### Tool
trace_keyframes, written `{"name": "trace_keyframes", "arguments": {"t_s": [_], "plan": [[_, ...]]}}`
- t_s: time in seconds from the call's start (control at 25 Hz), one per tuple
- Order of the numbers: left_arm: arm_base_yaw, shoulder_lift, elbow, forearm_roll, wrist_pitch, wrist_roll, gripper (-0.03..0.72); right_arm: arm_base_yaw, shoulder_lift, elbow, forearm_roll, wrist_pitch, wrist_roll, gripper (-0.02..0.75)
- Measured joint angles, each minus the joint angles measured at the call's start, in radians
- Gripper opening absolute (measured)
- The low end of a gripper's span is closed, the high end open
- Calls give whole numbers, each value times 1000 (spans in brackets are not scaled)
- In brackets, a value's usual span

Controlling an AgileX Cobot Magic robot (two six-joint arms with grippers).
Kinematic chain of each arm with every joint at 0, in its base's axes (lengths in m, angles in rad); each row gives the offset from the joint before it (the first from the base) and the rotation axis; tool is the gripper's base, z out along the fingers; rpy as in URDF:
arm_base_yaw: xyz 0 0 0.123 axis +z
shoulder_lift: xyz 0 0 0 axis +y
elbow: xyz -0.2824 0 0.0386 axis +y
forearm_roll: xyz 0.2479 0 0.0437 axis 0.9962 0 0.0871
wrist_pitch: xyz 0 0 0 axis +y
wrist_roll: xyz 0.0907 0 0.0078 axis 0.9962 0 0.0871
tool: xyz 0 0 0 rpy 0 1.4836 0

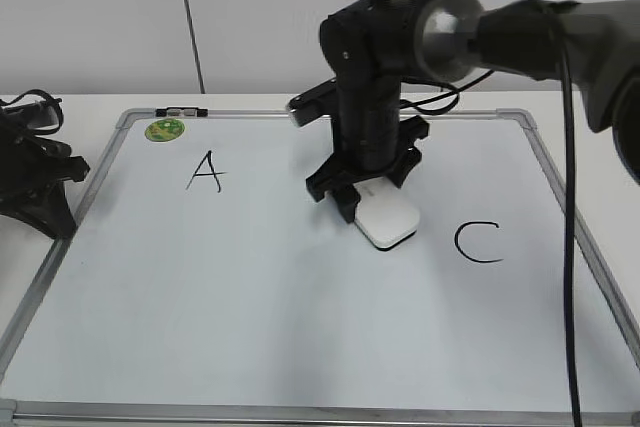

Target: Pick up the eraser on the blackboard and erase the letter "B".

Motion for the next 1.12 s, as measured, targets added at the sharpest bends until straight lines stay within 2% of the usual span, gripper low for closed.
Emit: {"name": "trace_keyframes", "arguments": {"t_s": [0.24, 0.4, 0.6, 0.84, 1.12], "plan": [[0, 0, 0, 0, 0, 0, 13, 127, 1, 0, 46, 0, -34, 547], [0, 0, 0, 0, 0, 0, 13, 166, 9, -42, 66, 41, -49, 547], [0, 0, 0, 0, 0, 0, 13, 170, -22, -131, 51, 68, -51, 547], [0, 0, 0, 0, -2, 0, 14, 157, -134, -134, 8, 80, -51, 547], [0, 0, 0, 0, -2, 0, 15, 67, -307, -108, 7, 86, -34, 547]]}}
